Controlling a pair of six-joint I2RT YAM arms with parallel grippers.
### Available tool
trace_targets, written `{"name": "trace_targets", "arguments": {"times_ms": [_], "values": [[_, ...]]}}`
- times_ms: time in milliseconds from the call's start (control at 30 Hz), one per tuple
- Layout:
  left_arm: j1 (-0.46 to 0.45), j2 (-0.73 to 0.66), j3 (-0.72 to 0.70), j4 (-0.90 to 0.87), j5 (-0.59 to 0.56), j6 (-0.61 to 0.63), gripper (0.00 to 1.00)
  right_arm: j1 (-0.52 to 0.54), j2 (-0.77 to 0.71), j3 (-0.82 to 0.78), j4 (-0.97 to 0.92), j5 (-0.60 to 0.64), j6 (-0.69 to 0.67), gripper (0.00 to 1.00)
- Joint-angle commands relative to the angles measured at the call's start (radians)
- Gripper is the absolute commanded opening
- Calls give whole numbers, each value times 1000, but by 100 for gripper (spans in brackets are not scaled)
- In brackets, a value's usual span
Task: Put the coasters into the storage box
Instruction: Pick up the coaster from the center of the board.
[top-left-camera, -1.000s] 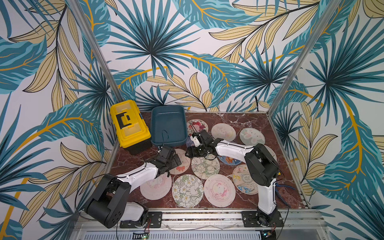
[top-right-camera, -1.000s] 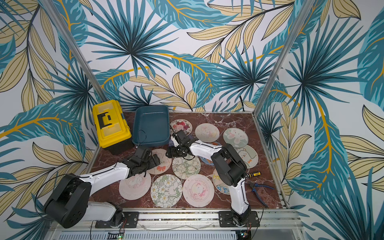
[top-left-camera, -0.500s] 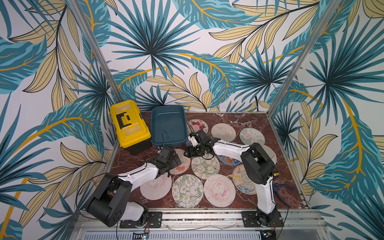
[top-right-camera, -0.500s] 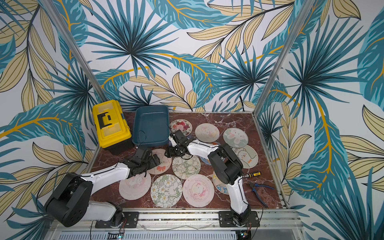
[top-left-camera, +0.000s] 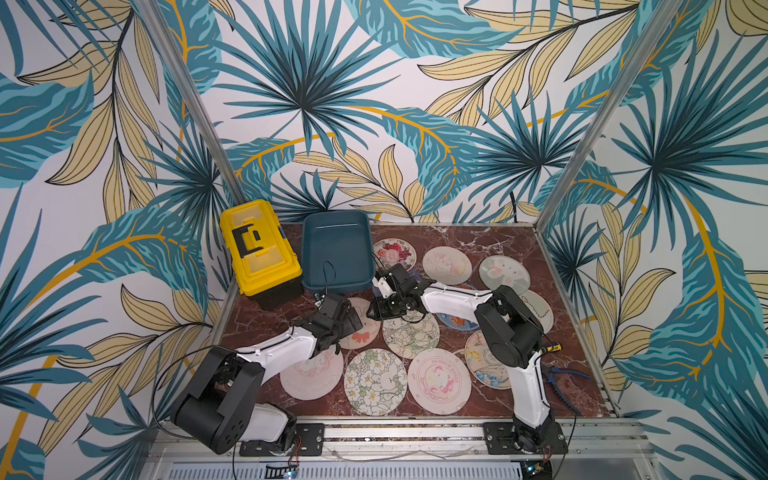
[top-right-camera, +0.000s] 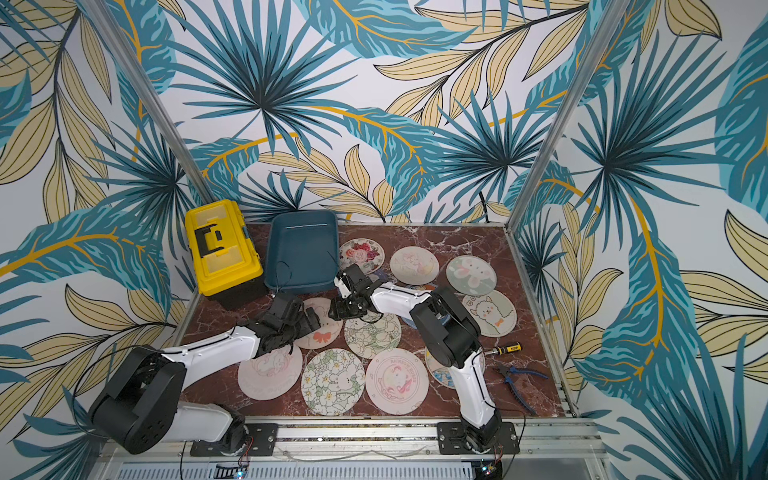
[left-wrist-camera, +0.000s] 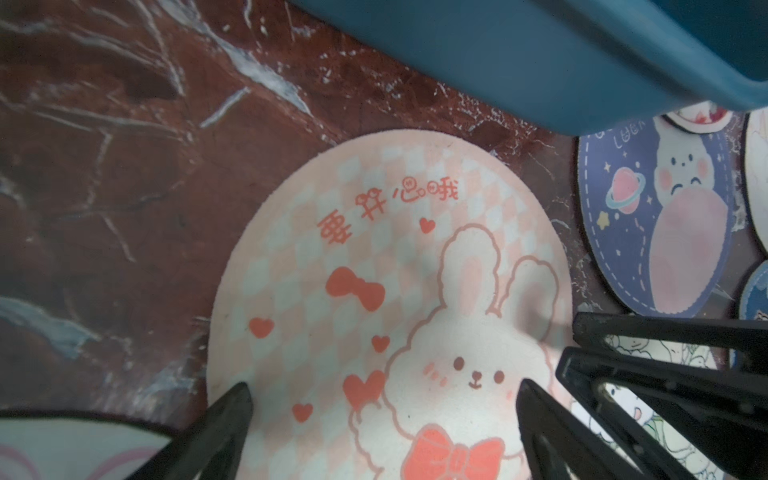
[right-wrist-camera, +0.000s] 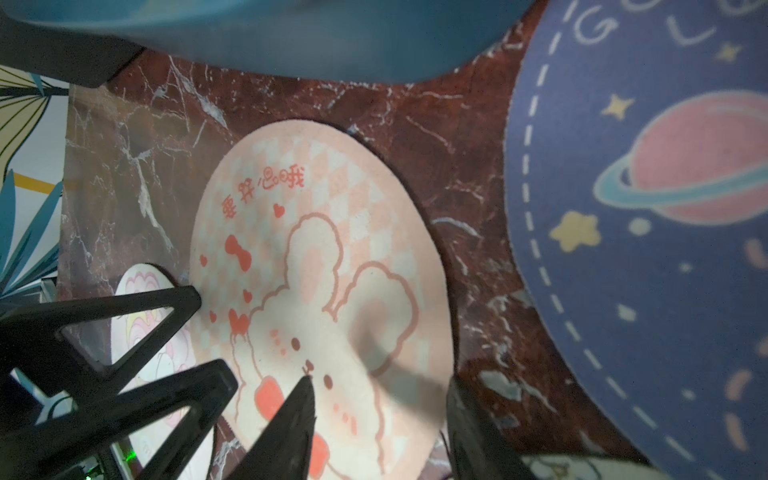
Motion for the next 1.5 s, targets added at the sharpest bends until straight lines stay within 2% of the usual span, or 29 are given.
{"name": "trace_targets", "arguments": {"times_ms": [0,200,300,467,567,733,1133,1467], "values": [[5,16,-49,-16,1,-10,100,12,32,-3,-2,-51,-2,47],[5,23,-52,-8,3,-12,100,16,43,7,42,-81,7,39],[5,28,-52,-6,6,-13,99,16,41,12,41,-88,7,30],[5,31,-50,-6,7,-13,99,16,33,14,41,-106,4,6],[4,24,-45,-6,6,2,100,15,16,13,27,-96,-16,1],[4,-9,-32,-6,4,47,99,15,-28,2,18,-65,-45,0],[2,-173,55,-88,-43,329,100,17,-149,34,-147,-2,-159,0],[1,-321,70,-88,-49,361,100,17,-209,122,-295,-15,-229,0]]}}
